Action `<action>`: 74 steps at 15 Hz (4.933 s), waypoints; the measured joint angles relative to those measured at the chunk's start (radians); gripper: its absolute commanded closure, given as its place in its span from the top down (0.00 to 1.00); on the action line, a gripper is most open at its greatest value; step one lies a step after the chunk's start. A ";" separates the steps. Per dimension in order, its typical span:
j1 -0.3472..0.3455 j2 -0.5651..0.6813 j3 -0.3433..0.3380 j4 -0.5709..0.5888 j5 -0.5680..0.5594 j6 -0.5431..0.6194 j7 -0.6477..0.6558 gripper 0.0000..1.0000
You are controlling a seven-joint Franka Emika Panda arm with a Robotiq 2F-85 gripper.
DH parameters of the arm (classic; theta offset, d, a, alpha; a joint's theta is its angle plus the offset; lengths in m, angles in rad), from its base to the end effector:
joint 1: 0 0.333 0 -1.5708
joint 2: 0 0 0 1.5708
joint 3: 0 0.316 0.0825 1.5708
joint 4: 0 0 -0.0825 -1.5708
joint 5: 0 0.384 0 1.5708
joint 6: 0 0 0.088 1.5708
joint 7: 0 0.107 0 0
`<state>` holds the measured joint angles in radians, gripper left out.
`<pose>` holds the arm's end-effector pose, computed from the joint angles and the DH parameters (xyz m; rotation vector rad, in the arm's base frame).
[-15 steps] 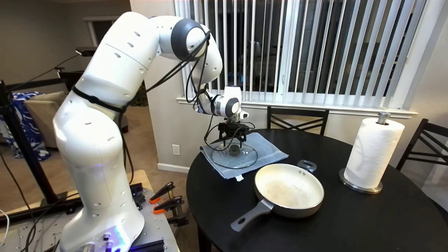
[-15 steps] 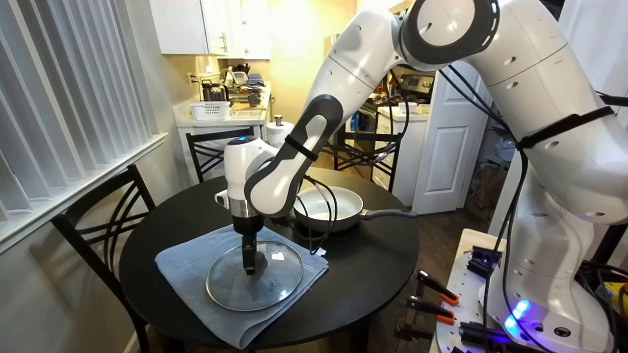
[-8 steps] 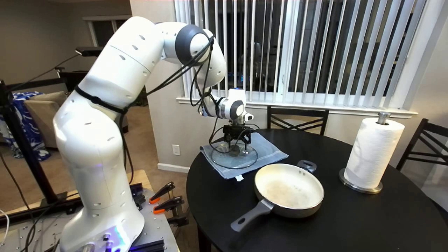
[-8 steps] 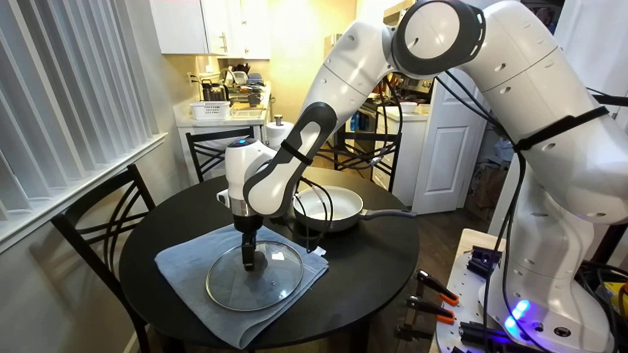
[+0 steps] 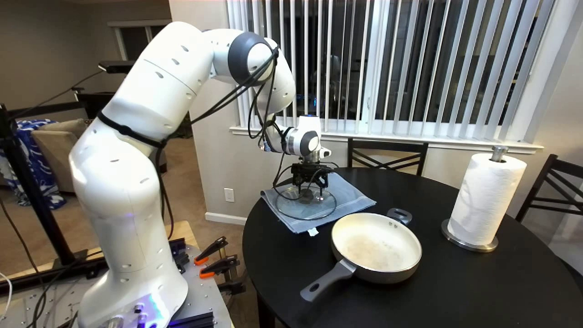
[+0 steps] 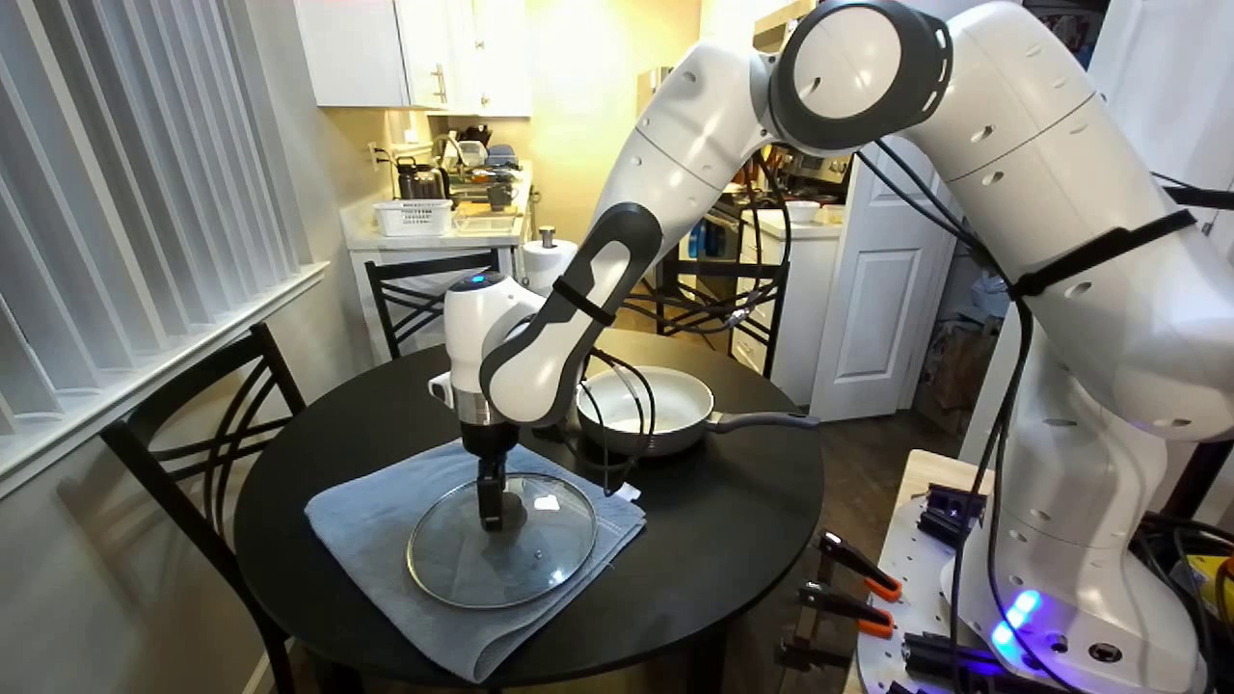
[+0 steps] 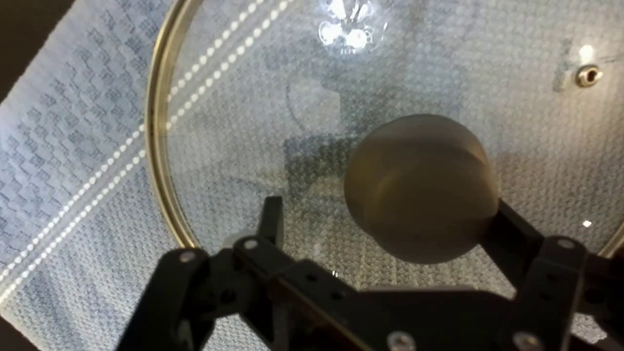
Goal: Use the lid to cover the pot
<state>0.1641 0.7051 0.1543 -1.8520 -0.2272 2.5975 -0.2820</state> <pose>0.6095 0.2007 0.1470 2.8994 1.1464 0.0865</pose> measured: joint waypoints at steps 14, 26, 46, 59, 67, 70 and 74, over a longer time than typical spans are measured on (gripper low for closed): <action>0.001 -0.050 0.009 -0.039 -0.001 -0.069 -0.001 1.00; 0.000 -0.051 0.027 -0.053 -0.001 -0.070 -0.005 0.60; -0.057 -0.345 -0.008 -0.226 0.002 -0.108 -0.023 0.33; -0.187 -0.610 -0.145 -0.322 0.157 -0.255 -0.022 0.33; -0.244 -0.486 -0.225 -0.238 0.157 -0.249 0.054 0.33; -0.266 -0.409 -0.236 -0.202 0.168 -0.247 0.081 0.33; -0.306 -0.346 -0.242 -0.173 0.212 -0.244 0.085 0.33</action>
<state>-0.1417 0.3592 -0.0874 -2.0252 -0.0156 2.3535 -0.1965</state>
